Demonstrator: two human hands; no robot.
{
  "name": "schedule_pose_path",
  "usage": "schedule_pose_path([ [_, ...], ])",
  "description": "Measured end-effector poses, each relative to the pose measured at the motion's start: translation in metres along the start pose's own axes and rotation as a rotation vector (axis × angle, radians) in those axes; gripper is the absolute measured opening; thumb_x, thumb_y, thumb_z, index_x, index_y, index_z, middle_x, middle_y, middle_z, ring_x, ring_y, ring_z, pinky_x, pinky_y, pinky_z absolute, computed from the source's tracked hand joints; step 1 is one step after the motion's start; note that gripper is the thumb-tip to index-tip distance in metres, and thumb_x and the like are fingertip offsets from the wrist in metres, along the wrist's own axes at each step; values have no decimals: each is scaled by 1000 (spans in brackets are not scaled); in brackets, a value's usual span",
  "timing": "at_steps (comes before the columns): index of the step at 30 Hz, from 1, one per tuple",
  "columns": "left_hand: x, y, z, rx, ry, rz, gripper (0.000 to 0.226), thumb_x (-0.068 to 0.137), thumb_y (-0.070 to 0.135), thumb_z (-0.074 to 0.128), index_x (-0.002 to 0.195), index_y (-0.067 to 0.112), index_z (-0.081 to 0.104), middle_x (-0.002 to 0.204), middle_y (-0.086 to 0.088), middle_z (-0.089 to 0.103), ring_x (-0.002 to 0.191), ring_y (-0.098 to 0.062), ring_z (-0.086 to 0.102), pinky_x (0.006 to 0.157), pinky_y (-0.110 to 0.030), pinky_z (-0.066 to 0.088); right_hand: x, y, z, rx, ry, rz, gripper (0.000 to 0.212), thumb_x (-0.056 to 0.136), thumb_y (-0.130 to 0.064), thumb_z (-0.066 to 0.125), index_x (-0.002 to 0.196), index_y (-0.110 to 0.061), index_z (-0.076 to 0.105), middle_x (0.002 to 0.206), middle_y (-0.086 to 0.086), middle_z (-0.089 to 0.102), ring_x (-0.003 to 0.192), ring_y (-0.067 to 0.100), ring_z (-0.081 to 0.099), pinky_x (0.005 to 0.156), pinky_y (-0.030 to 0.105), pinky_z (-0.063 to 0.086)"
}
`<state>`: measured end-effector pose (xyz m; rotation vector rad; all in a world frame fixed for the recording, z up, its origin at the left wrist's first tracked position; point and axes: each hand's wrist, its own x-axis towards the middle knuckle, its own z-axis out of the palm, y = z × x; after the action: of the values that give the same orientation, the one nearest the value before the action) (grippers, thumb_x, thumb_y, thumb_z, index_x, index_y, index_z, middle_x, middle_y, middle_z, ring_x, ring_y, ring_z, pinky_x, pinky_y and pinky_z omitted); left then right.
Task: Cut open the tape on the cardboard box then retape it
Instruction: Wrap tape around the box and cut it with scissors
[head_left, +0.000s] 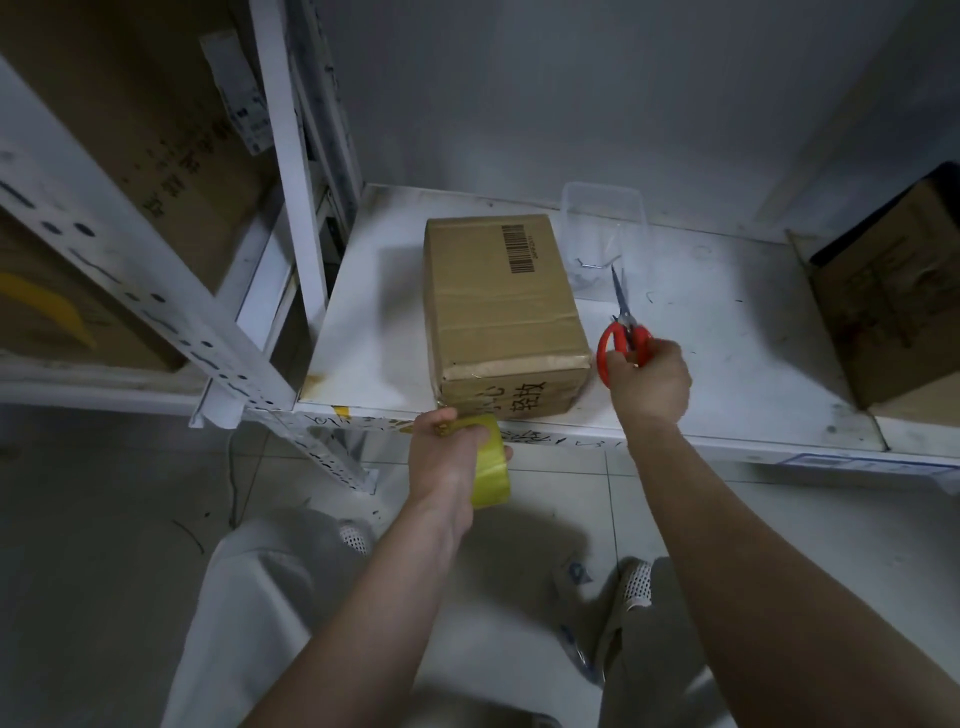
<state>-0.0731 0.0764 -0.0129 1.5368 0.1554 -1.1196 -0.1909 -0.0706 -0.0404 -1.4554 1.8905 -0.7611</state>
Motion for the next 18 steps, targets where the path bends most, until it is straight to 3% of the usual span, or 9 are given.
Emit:
schedule_pose_path([
  [2, 0, 2, 0, 7, -6, -10, 33, 80, -8, 60, 97, 19, 52, 86, -9, 62, 49, -25, 63, 58, -30, 48, -12, -12, -16, 451, -138, -14, 28, 83, -11, 65, 110, -11, 57, 98, 4, 64, 84, 13, 61, 74, 23, 45],
  [4, -1, 4, -3, 21, -10, -21, 27, 81, -6, 60, 86, 20, 53, 85, -10, 64, 51, -26, 64, 60, -32, 49, -22, -21, -38, 638, -353, -94, 17, 82, -5, 67, 91, -15, 58, 81, 0, 69, 66, 3, 61, 60, 16, 44],
  [7, -4, 8, -7, 9, -12, -44, 19, 85, 4, 64, 78, 18, 52, 88, -19, 67, 54, -29, 62, 66, -39, 50, -22, -24, -71, 512, -829, -247, 11, 73, -13, 69, 80, -13, 61, 67, -2, 64, 54, 7, 52, 51, 21, 34],
  [9, -6, 9, -8, 16, -1, -40, 17, 87, 11, 64, 77, 16, 52, 93, -21, 67, 53, -29, 61, 64, -39, 53, -20, -25, -84, 216, -1039, -251, 31, 64, -28, 71, 86, -7, 65, 71, 3, 63, 58, 11, 49, 53, 24, 34],
  [12, -4, 8, -9, 32, 44, -15, 19, 89, 11, 63, 74, 16, 53, 92, -19, 66, 40, -25, 60, 57, -36, 54, -24, -33, -86, -174, -1047, -175, 27, 65, -29, 76, 84, -11, 69, 73, 5, 64, 57, 12, 50, 48, 19, 35],
  [16, -5, 10, -10, 27, 81, -7, 18, 89, 7, 62, 74, 15, 55, 79, -11, 61, 26, -14, 53, 41, -26, 50, -26, -46, -80, -312, -1063, -145, 17, 76, -26, 72, 81, -10, 67, 73, 7, 63, 53, 12, 49, 47, 19, 32],
  [18, -5, 11, -12, 37, 83, 12, 17, 88, 6, 62, 75, 13, 55, 70, -6, 57, 29, -13, 54, 31, -18, 43, -23, -48, -78, -333, -1090, -124, 16, 81, -23, 66, 83, -7, 66, 73, 8, 62, 53, 13, 48, 48, 21, 32],
])
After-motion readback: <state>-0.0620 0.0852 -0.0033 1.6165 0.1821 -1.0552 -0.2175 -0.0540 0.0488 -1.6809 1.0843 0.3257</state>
